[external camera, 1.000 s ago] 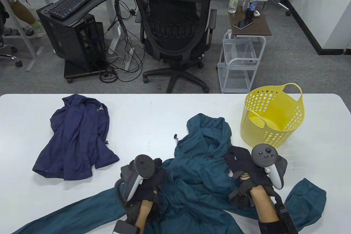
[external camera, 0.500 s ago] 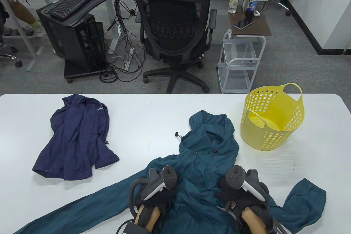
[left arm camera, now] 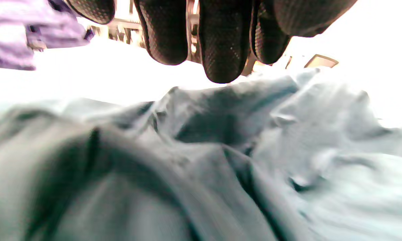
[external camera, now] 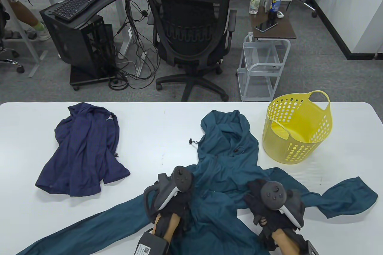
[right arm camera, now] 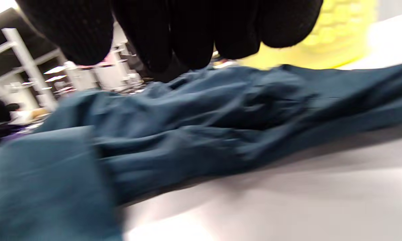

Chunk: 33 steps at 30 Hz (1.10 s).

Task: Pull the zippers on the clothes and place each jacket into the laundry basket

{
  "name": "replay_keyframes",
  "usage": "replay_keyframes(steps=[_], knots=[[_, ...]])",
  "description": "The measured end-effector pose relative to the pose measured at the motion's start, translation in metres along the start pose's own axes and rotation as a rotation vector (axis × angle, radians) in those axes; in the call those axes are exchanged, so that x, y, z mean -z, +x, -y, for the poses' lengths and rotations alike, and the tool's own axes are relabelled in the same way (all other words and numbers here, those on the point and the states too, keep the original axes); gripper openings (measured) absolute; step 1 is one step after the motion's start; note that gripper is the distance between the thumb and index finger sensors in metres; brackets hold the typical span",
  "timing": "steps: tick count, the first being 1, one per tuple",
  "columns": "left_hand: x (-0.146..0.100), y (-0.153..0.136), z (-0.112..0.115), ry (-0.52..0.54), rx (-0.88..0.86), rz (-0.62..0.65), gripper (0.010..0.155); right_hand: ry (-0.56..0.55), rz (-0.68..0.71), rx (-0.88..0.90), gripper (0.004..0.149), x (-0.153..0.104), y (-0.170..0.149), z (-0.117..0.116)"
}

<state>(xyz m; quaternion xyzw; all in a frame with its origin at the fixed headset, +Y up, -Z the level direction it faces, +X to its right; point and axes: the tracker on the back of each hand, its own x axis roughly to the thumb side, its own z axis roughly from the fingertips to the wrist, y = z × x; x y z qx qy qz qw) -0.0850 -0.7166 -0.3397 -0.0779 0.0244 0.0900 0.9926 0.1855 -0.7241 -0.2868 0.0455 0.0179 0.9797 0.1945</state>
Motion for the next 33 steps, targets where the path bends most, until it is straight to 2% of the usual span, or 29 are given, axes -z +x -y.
replay_keyframes(steps=[3, 5, 8, 10, 14, 17, 20, 24, 26, 29, 33], knots=[[0.014, 0.013, 0.021, -0.067, 0.164, 0.049, 0.053, 0.141, 0.152, -0.041, 0.06, -0.005, 0.032, -0.029], [0.025, 0.017, 0.04, -0.151, 0.188, 0.105, 0.056, 0.256, 0.191, -0.112, 0.067, -0.003, 0.04, -0.048], [0.036, 0.014, 0.06, -0.247, 0.206, 0.064, 0.057, 0.411, 0.127, -0.222, 0.073, 0.002, 0.027, -0.066], [0.042, 0.009, 0.062, -0.256, 0.18, 0.015, 0.061, 0.49, 0.07, -0.197, 0.075, 0.003, 0.013, -0.063], [0.054, -0.009, 0.061, -0.289, 0.193, -0.175, 0.071, 0.478, -0.075, -0.168, 0.077, 0.007, -0.028, -0.048], [0.062, -0.025, 0.06, -0.249, 0.192, -0.278, 0.071, 0.46, -0.174, -0.164, 0.077, 0.009, -0.054, -0.037], [0.066, -0.033, 0.063, -0.276, 0.097, -0.294, 0.07, 0.446, -0.204, -0.101, 0.075, 0.013, -0.066, -0.033], [0.059, -0.03, 0.053, -0.263, 0.115, -0.229, 0.072, 0.398, -0.17, -0.143, 0.074, 0.015, -0.06, -0.035], [0.046, -0.031, 0.035, -0.25, 0.109, -0.181, 0.073, 0.382, -0.137, -0.127, 0.074, 0.013, -0.057, -0.032], [0.017, -0.036, 0.004, -0.156, 0.08, -0.127, 0.071, 0.307, -0.089, -0.094, 0.071, 0.007, -0.047, -0.02], [-0.038, -0.053, -0.027, -0.058, 0.051, -0.087, 0.057, 0.246, 0.026, -0.071, 0.069, 0.003, -0.016, -0.008]])
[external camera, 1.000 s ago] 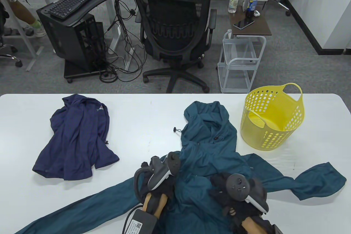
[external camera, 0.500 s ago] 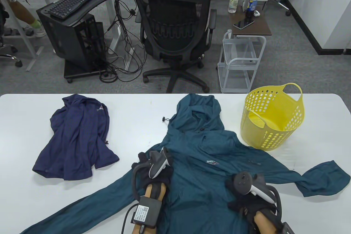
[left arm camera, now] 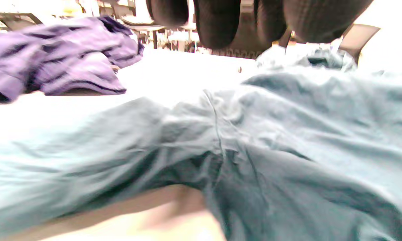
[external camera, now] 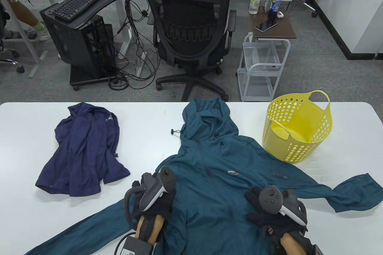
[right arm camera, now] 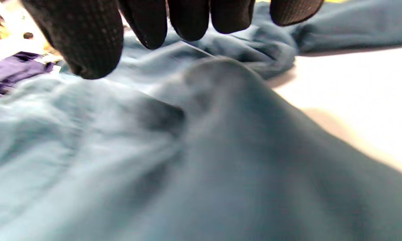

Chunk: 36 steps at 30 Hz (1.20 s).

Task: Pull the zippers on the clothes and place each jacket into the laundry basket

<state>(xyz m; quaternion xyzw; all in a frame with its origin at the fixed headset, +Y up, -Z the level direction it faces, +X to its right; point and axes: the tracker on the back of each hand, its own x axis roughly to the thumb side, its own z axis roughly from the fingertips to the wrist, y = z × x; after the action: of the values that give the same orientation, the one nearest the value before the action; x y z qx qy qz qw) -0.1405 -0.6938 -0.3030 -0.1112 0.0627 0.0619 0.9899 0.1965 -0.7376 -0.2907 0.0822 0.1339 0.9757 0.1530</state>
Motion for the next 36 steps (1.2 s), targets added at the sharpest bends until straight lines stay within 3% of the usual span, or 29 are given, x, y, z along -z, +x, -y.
replay_keyframes(steps=[4, 7, 10, 15, 17, 19, 24, 27, 32, 36], knots=[[-0.036, -0.005, 0.018, -0.125, 0.02, 0.129, 0.048, 0.04, 0.121, -0.053, 0.07, 0.017, 0.05, -0.001], [-0.052, 0.0, 0.045, -0.261, 0.123, 0.214, 0.053, 0.082, 0.21, -0.146, 0.068, 0.042, 0.088, -0.016], [-0.055, -0.004, 0.067, -0.308, 0.168, 0.23, 0.059, 0.171, 0.247, -0.206, 0.07, 0.069, 0.109, -0.038], [-0.056, -0.027, 0.085, -0.421, 0.134, 0.115, 0.066, 0.374, 0.071, -0.258, 0.073, 0.105, 0.105, -0.067], [-0.056, -0.036, 0.083, -0.399, 0.132, 0.061, 0.066, 0.27, 0.038, -0.148, 0.07, 0.115, 0.099, -0.066], [-0.055, -0.042, 0.08, -0.395, 0.13, 0.028, 0.066, 0.271, 0.006, -0.16, 0.07, 0.12, 0.095, -0.066], [-0.052, -0.043, 0.066, -0.37, 0.14, -0.047, 0.065, 0.216, 0.059, -0.159, 0.072, 0.109, 0.093, -0.057], [-0.047, -0.035, 0.05, -0.253, 0.143, -0.044, 0.065, 0.098, 0.102, -0.118, 0.071, 0.091, 0.085, -0.036], [-0.033, -0.007, 0.019, -0.08, 0.017, 0.025, 0.066, -0.032, 0.062, 0.002, 0.069, 0.05, 0.041, 0.002], [-0.008, 0.026, 0.0, 0.004, -0.009, 0.073, 0.066, -0.094, 0.004, 0.123, 0.067, 0.03, -0.003, 0.014]])
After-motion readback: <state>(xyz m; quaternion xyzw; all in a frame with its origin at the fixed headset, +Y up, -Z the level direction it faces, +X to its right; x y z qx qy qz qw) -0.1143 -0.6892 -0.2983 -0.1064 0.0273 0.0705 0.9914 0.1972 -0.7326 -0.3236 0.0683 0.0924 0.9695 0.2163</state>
